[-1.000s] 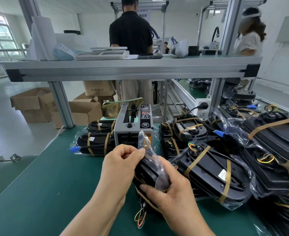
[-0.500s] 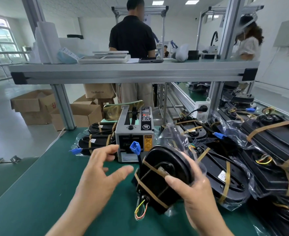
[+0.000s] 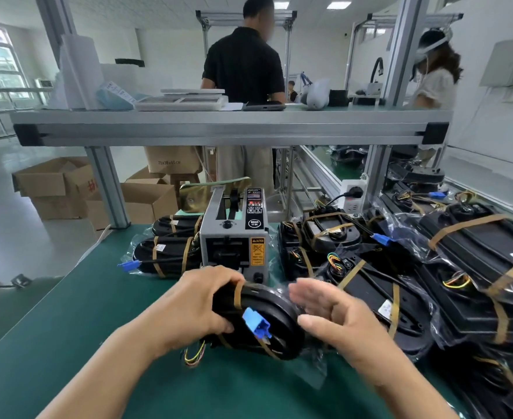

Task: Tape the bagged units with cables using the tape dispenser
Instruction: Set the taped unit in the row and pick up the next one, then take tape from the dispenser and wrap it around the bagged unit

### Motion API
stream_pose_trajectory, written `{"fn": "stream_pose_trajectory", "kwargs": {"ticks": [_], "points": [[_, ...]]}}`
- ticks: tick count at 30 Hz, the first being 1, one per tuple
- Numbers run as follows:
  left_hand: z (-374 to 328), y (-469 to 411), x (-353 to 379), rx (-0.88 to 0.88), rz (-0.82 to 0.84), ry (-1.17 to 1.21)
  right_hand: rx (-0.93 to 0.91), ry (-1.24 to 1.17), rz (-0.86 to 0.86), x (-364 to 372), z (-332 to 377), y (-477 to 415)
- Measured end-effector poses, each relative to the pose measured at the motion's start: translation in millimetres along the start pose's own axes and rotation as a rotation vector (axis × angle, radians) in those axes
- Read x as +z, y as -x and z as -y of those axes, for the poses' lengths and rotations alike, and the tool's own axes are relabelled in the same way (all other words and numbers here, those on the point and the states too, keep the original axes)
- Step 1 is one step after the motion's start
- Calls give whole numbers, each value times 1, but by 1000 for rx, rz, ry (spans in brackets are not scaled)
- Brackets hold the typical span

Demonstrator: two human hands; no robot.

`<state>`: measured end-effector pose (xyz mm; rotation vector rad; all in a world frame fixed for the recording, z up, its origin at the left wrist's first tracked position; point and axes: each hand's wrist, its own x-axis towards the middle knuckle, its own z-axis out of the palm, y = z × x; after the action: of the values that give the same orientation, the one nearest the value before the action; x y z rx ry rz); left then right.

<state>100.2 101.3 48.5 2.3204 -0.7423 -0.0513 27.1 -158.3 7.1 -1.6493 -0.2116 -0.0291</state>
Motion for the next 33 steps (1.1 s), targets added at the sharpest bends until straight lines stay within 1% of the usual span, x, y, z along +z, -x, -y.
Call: {"fn": "stream_pose_trajectory", "kwargs": {"ticks": [2,4,7,8,10,11,12,13,14,16,17,18,19,20,22,25,30,33], "points": [[-5,-6,4,51,18,-111,61,26,71,5,0,-8],[-6,-9,9,96,16,-181,118,-14,113,7,-4,-12],[-2,-12,18,123,-5,-311,122,-61,135,9,-10,-11],[0,-13,20,111,5,-359,115,-60,128,10,-12,-10],[4,-14,14,20,35,-395,111,-43,81,12,-17,-8],[8,-14,7,-51,53,-347,119,-34,42,13,-20,-8],[11,-14,-3,-126,67,-233,126,-25,4,13,-24,-7],[14,-14,-12,-192,58,-67,132,-12,-27,14,-26,-6],[17,-14,-19,-239,7,106,128,7,-42,16,-27,-4],[23,-19,-23,-348,-229,331,103,56,-55,20,-29,1],[26,-26,-22,-433,-346,407,94,66,-62,23,-29,3],[26,-34,-20,-530,-424,503,85,67,-68,25,-30,5],[27,-43,-16,-625,-455,625,81,69,-72,26,-31,6],[24,-52,-11,-707,-447,741,83,68,-77,27,-32,7],[22,-65,-1,-818,-393,866,90,53,-89,29,-31,7],[17,-78,10,-858,-391,1031,79,54,-98,29,-27,8],[14,-92,12,-919,-409,1188,48,37,-119,32,-24,12],[19,-101,13,-924,-439,1208,41,21,-132,33,-25,14]]}}
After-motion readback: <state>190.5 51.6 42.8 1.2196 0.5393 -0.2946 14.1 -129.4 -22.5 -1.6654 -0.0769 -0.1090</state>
